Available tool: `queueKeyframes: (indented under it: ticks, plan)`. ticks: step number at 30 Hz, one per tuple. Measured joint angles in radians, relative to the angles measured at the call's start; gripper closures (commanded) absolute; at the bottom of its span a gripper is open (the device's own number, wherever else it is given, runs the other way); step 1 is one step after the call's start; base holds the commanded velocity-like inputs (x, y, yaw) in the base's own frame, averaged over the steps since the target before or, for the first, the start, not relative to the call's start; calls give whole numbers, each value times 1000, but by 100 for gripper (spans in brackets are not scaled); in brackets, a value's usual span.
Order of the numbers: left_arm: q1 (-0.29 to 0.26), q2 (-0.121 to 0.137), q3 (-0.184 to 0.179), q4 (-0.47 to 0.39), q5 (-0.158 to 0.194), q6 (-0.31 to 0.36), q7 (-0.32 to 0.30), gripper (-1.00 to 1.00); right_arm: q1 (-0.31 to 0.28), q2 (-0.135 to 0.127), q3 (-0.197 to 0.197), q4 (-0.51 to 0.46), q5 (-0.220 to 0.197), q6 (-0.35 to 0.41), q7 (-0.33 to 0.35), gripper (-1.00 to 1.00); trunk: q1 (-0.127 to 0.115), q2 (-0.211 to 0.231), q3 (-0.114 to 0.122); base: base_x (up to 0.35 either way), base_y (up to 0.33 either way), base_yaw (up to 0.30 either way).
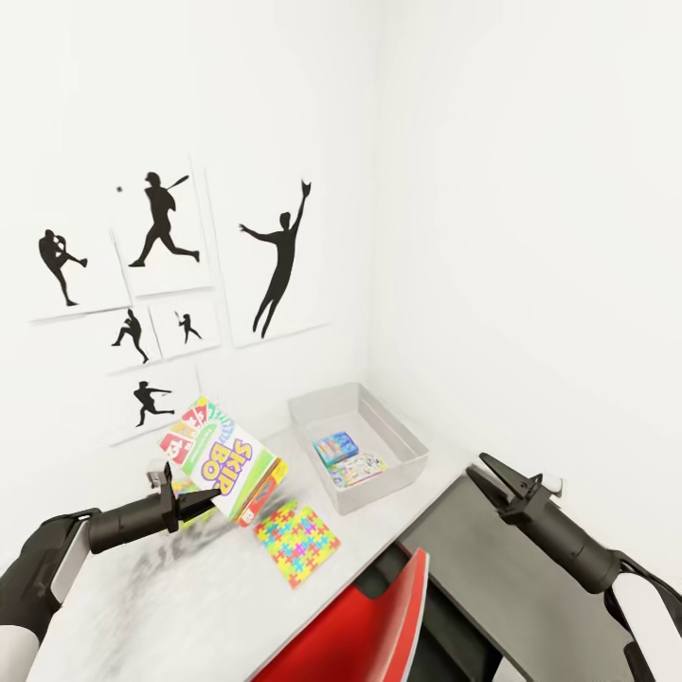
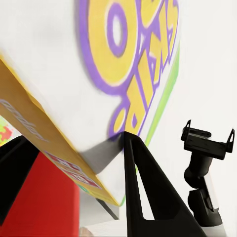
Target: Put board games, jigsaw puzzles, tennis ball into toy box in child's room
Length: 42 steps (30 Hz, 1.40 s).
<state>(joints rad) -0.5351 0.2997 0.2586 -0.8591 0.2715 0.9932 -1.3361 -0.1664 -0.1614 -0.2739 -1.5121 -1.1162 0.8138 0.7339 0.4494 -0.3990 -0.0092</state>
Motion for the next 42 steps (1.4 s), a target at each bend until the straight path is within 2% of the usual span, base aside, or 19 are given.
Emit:
queueKeyframes:
  ticks: [7,18,27,42]
  plan:
    - [0,1,1,0,0,0,0,100,0,1,1,-1,0,0,0,-100,0,0,0,131,0,-104]
    - [0,0,1,0,0,0,0,100,0,0,1,-2,0,0,0,-100,0,0,0,-26,0,-3]
    - [0,-1,0,0,0,0,0,100,0,0,2,-2,0,0,0,-100,0,0,-2,-21,0,147]
    - [0,-1,-1,0,0,0,0,100,0,0,1,-2,0,0,3,-100,0,0,-3,13,0,10]
